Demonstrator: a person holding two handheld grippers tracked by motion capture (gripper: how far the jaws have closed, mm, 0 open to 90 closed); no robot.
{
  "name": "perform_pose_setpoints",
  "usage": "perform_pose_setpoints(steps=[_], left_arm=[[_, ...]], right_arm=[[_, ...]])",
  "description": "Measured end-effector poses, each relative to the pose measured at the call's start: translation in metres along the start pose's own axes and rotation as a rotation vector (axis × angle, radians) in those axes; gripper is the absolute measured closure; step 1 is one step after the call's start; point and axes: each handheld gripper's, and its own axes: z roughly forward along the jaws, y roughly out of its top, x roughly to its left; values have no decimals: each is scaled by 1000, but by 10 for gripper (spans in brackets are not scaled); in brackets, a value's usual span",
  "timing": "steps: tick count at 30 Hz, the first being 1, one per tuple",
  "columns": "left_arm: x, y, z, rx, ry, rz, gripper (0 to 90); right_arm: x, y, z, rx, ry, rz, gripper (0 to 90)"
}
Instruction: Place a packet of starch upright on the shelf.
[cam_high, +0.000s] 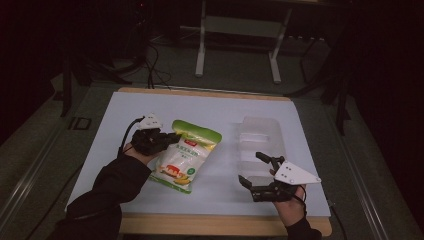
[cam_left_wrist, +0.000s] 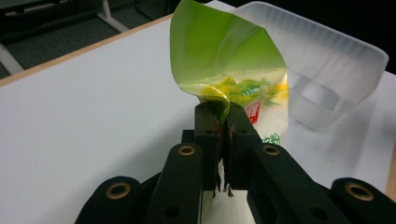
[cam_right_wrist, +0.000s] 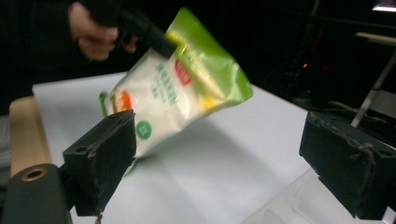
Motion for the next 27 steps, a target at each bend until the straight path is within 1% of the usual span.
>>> perform_pose_setpoints(steps=[1, 3, 5, 6, 7, 8, 9, 10, 11, 12, 13, 14, 15, 17, 18, 19, 20, 22, 23, 24, 26, 27], left_arm=[[-1, 0, -1, -5, 0, -2, 865], [-4, 1, -5, -18, 1, -2, 867], [-8, 2, -10, -35, -3, 2, 868], [-10, 2, -13, -43, -5, 3, 868], [-10, 2, -13, -43, -5, 3, 869], [-14, 3, -18, -58, -9, 11, 870], [-16, 4, -20, -66, -13, 10, 871], [-18, 5, -22, -71, -5, 21, 871], [-19, 5, -24, -82, 1, 23, 872], [-20, 6, -26, -87, -5, 23, 872], [-21, 7, -27, -91, 3, 29, 872], [-22, 7, -29, -106, 13, 31, 873], [-22, 9, -31, -108, 7, 29, 875], [-22, 10, -33, -130, 13, 22, 875], [-22, 11, -34, -135, 3, 15, 875], [-22, 11, -36, -144, 7, 14, 875], [-22, 12, -36, -155, -3, 5, 875], [-22, 13, -37, -158, -9, 2, 875], [-22, 13, -37, -158, -9, 2, 875], [-25, 16, -39, -198, -31, -14, 875], [-28, 18, -42, -225, -38, -4, 875], [-28, 20, -43, -231, -46, 1, 875]], right_arm=[[1, 1, 0, 0, -3, 4, 108], [2, 3, 1, 16, 3, 29, 108], [2, 4, 0, -2, 20, 60, 107], [1, 5, -1, -11, 17, 62, 107], [1, 6, -1, -22, 25, 54, 107], [2, 7, -1, -14, 28, 35, 107], [3, 8, -2, -8, 10, 5, 107], [3, 9, -2, -8, 5, -13, 107], [4, 10, -2, -3, 5, -17, 107], [4, 11, -2, -3, -1, -15, 108], [4, 12, -2, 1, 0, -10, 107], [3, 13, -1, 7, 1, 3, 107], [2, 14, -2, 8, 3, 30, 107], [-1, 15, -2, -3, 13, 61, 107], [-2, 16, -2, -6, 3, 68, 107], [-2, 17, -2, -11, -13, 65, 107], [-2, 19, -2, -5, -23, 59, 102], [-3, 20, -2, -10, -22, 59, 102], [-4, 22, -1, -8, -11, 66, 102], [-5, 24, 1, -19, -9, 80, 102], [-6, 27, 4, -10, 6, 98, 102], [-7, 28, 6, -16, 15, 101, 102]])
